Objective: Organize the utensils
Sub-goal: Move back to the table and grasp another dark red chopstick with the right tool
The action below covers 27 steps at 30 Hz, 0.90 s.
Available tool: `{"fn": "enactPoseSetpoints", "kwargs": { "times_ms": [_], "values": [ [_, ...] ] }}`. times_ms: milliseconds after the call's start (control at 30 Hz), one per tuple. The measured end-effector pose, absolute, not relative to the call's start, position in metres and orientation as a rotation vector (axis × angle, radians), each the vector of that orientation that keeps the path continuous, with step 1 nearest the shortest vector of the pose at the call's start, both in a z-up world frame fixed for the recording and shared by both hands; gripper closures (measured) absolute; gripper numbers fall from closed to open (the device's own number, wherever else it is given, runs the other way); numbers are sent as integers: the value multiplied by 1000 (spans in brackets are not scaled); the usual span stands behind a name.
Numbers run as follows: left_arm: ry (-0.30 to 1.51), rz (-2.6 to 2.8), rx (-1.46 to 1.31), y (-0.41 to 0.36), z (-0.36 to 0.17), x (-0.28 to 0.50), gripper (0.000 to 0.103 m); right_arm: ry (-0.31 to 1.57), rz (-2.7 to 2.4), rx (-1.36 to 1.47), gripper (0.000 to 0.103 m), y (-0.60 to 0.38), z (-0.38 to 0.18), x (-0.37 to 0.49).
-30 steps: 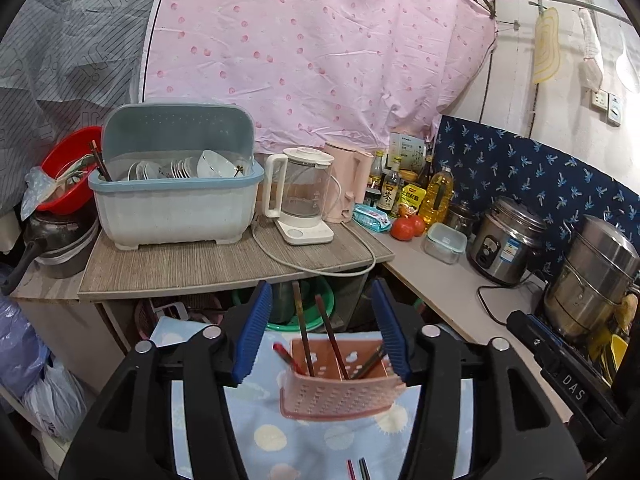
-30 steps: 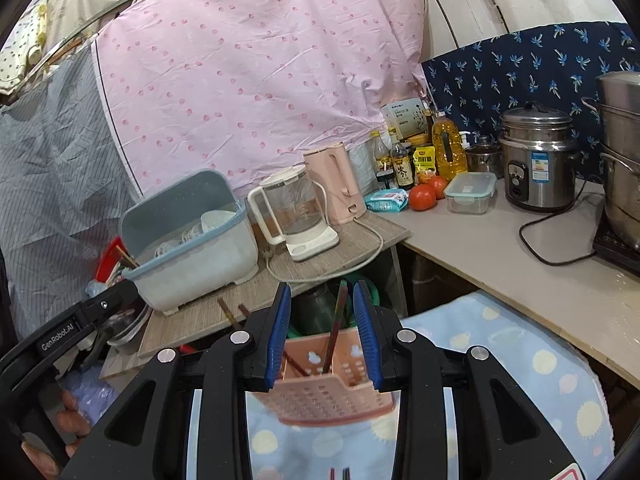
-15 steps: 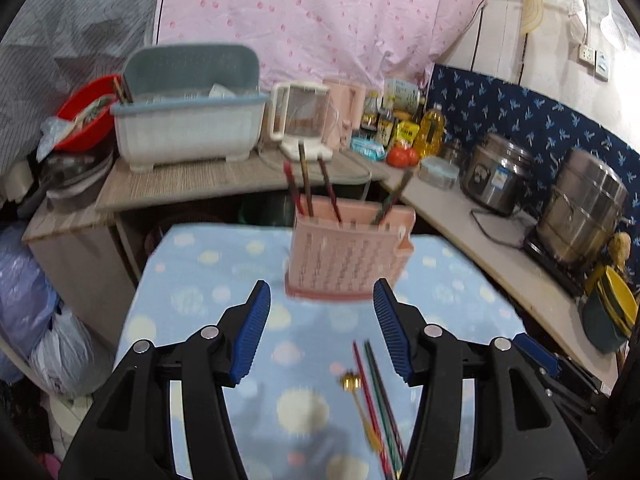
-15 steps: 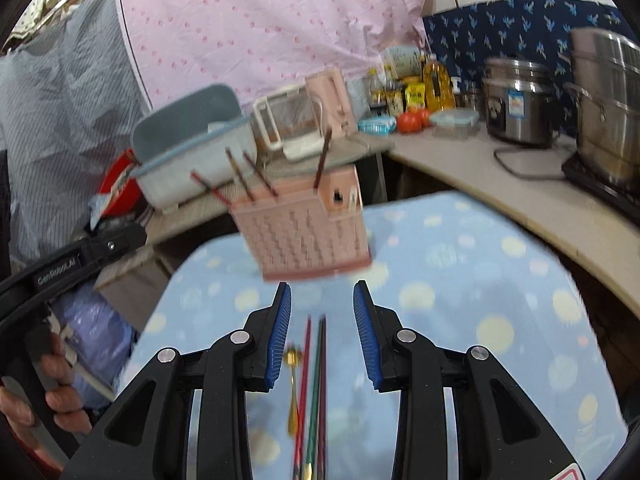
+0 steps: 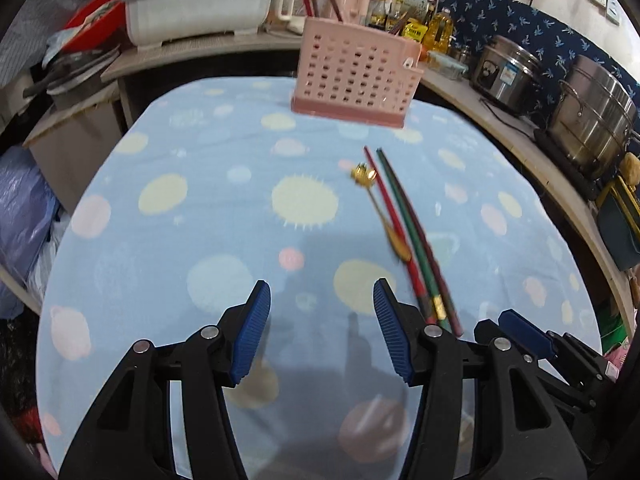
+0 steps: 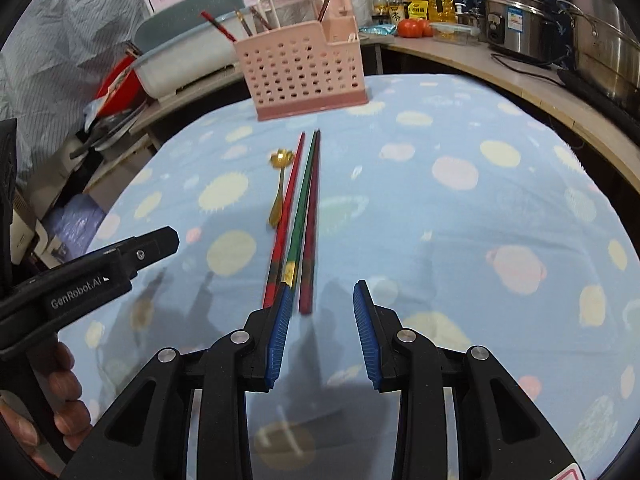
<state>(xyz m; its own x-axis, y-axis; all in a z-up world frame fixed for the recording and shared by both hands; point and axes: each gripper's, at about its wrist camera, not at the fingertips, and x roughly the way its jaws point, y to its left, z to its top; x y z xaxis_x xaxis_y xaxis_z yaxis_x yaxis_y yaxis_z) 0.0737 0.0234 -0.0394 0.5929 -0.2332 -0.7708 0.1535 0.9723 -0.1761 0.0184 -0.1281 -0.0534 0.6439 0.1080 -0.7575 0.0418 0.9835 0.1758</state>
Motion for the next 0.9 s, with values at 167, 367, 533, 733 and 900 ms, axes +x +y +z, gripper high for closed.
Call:
{"fn": "enactPoseSetpoints", "kwargs": {
  "times_ms": [167,367,533,733,900],
  "values": [
    [925,-213,-87,25,-55,64,52,894,37,165,73,-123,-68,17],
    [932,-212,-68,21,-64,62,52,889,20,130,76,-120,-72,21],
    [922,-214,-56,19,-66,61,52,889,15,131,80,-121,-72,31],
    [918,-217,-50,18,-67,63,52,896,16,134,83,-119,-72,46],
    [921,-220,-48,17,-67,63,52,902,5,144,96,-122,-73,54]
  ]
}}
